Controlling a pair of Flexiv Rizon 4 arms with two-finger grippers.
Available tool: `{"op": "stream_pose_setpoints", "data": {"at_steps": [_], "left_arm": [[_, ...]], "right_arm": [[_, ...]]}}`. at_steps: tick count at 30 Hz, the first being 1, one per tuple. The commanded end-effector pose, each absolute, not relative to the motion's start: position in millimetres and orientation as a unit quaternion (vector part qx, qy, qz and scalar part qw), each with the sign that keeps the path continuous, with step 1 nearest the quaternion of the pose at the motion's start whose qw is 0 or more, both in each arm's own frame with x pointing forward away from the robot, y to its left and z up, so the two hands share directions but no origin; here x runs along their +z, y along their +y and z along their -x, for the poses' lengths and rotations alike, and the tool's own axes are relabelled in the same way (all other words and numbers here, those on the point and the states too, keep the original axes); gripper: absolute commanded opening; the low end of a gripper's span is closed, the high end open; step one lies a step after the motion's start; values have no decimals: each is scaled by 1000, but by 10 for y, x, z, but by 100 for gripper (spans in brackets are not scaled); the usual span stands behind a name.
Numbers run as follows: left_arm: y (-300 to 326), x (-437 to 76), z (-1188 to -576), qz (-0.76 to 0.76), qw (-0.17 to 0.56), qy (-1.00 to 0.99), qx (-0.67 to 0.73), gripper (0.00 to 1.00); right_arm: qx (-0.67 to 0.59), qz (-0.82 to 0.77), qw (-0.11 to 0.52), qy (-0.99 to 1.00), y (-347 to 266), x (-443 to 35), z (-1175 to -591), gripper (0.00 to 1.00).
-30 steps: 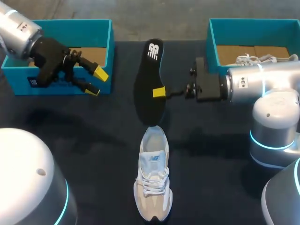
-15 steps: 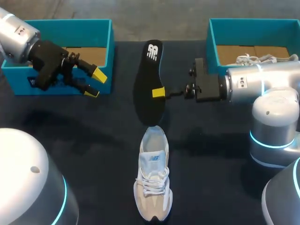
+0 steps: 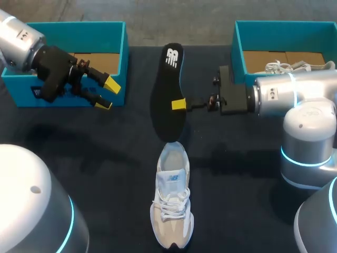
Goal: Take the shoe out of the shoebox, open the shoe tongue, remove and reinsert the insole, then place the shoe into the shoebox
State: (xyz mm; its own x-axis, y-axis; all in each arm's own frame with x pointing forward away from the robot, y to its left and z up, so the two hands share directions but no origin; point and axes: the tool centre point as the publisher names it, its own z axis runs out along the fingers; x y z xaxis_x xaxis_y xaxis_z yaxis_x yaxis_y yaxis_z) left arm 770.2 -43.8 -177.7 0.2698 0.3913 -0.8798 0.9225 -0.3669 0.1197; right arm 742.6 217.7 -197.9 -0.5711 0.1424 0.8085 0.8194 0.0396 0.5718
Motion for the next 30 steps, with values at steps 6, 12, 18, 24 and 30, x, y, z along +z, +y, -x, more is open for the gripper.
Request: {"op": "stream_pose_setpoints", "data": {"at_steps": [6,12,18,24,30], "left_arm": [[-418,-2157,-7630,-722,312,482,-385,100],[-433,-2435,-7649,-710,288,501,-401,100],[-512,-2648,-7701,-720,268,495,-407,100],[-634,-2856,-7736,-723,255,492,-412,100],[-710,-2998,-7824,-718,238,508,-413,100]], "right_arm": [[-588,366,265,-671,2111,-2247,-7363,0],[-593,355,246,-679,2085,-2443,-7353,0],[-598,342,232,-686,2048,-2560,-7350,0],[-605,322,222,-694,2010,-2691,-7358,0],[-606,312,211,-701,2001,-2786,-7394,0]]}}
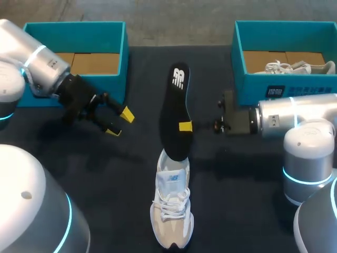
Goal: Take the shoe out of the shoebox, open the shoe tongue, remove and reinsert the insole, then place the shoe into the shoebox
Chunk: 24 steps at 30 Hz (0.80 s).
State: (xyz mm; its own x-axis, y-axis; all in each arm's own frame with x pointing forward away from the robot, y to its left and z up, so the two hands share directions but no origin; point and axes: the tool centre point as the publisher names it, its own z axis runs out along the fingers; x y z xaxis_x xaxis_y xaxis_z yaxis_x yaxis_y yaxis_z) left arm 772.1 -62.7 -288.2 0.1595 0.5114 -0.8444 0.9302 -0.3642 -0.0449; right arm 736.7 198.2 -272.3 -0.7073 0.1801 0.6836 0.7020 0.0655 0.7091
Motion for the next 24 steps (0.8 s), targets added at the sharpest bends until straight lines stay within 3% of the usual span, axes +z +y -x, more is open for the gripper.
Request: {"op": "stream_pose_setpoints", "data": {"at_steps": [1,24], "left_arm": [[-729,-3026,-7838,-719,235,508,-411,100],[-1006,-3402,-7832,-719,182,514,-431,100]], "right_arm": [[-605,311,211,-702,1998,-2799,-7400,0],[-618,280,192,-709,1979,-3009,-7374,0]]}}
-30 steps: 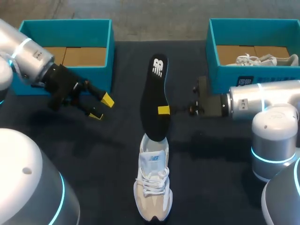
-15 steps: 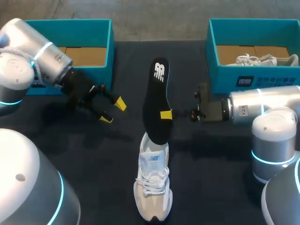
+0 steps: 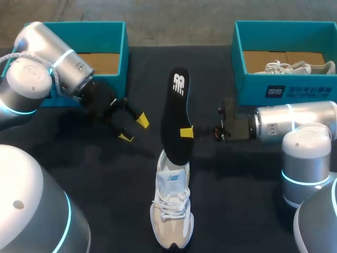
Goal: Take the shoe out of the shoebox, open the shoe tongue, remove and reinsert the insole, then place the shoe into the shoebox
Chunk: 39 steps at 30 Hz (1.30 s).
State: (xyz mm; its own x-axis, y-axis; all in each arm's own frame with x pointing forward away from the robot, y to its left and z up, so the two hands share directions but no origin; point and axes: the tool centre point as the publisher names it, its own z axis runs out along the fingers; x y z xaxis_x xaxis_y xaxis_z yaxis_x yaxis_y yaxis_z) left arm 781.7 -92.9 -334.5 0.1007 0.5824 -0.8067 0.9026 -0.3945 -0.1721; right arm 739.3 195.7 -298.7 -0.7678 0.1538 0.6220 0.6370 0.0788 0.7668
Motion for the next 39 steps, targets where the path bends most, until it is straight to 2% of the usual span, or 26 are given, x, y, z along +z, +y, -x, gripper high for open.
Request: {"op": "stream_pose_setpoints", "data": {"at_steps": [1,17,39], "left_arm": [[-1018,-3416,-7826,-719,182,514,-431,100],[-1127,-3543,-7849,-714,179,523,-429,100],[-1234,-3280,-7809,-701,195,532,-432,100]], "right_arm": [[-617,278,191,-711,1983,-3011,-7367,0],[-617,270,182,-717,1985,-3046,-7265,0],[-620,263,180,-717,2026,-3049,-7147,0]]}}
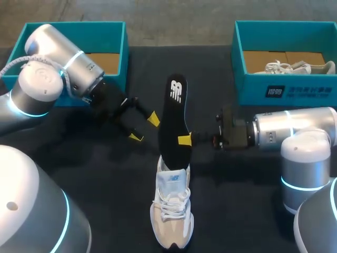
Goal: Take the shoe out of the shoebox, open the shoe tongue, remove and reinsert the insole, then place the shoe into the shoebox
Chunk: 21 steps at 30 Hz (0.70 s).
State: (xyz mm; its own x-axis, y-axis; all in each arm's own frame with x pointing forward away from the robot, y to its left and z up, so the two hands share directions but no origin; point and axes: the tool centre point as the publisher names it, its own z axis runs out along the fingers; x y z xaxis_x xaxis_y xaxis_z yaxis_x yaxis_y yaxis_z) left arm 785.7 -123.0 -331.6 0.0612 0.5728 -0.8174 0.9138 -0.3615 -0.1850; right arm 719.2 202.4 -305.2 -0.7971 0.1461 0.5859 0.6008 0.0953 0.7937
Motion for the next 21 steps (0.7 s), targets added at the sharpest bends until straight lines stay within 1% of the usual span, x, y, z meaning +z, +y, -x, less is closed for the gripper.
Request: {"op": "stream_pose_setpoints", "data": {"at_steps": [1,21], "left_arm": [[-1249,-3274,-7788,-701,193,533,-433,100],[-1264,-3280,-7741,-684,190,553,-437,100]], "right_arm": [[-620,263,179,-717,2024,-3051,-7138,0],[-621,259,174,-719,2028,-3058,-7075,0]]}}
